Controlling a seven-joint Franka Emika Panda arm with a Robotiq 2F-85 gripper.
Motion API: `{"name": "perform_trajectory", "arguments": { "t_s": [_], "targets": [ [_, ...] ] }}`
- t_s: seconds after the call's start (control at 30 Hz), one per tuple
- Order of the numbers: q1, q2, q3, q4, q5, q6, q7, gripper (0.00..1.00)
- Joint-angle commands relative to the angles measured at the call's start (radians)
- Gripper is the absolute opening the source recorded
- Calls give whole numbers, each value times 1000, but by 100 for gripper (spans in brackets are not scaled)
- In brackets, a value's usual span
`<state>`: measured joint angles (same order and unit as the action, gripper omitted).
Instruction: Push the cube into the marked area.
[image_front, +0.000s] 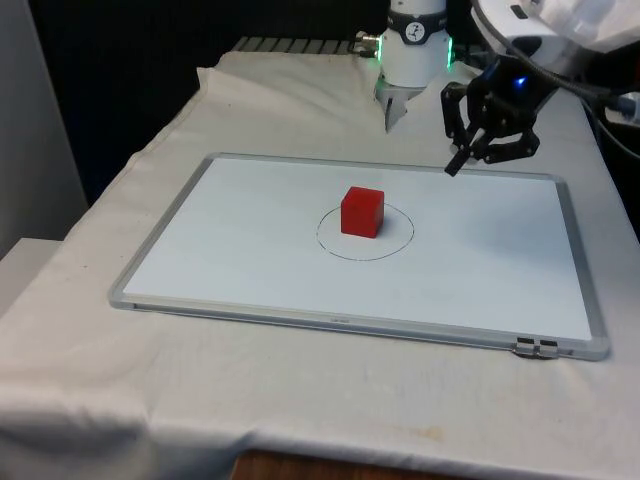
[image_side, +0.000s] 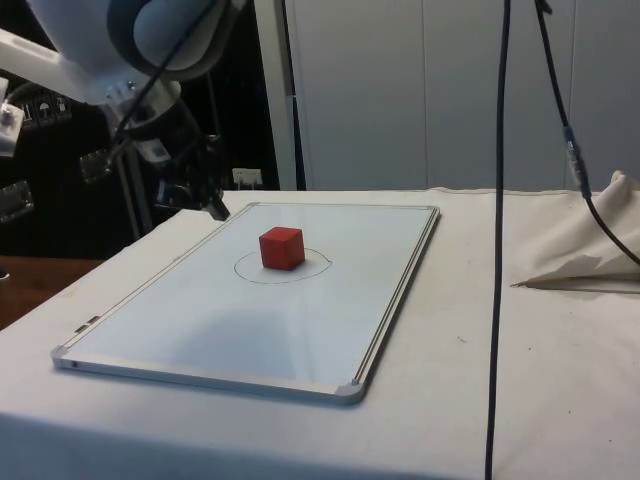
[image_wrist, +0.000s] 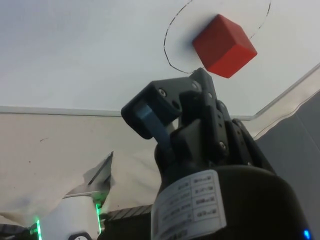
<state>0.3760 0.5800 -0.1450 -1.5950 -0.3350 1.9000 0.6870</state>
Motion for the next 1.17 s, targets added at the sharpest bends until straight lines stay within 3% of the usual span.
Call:
{"name": "perform_trajectory", "arguments": {
  "t_s": [0.0,0.67,0.83,0.87,0.9,1.07,1.13],
  "targets": [
    [-3,-5,2,-1,10,1,6,0],
    [-9,-32,10,5,35,9,122,0],
    [-13,-31,10,6,61,9,134,0],
    [-7,-29,6,7,43,4,133,0],
    [-14,-30,10,6,67,10,136,0],
    [-16,-30,10,5,86,15,137,0],
    [-11,-29,6,7,76,7,140,0]
  ]
}}
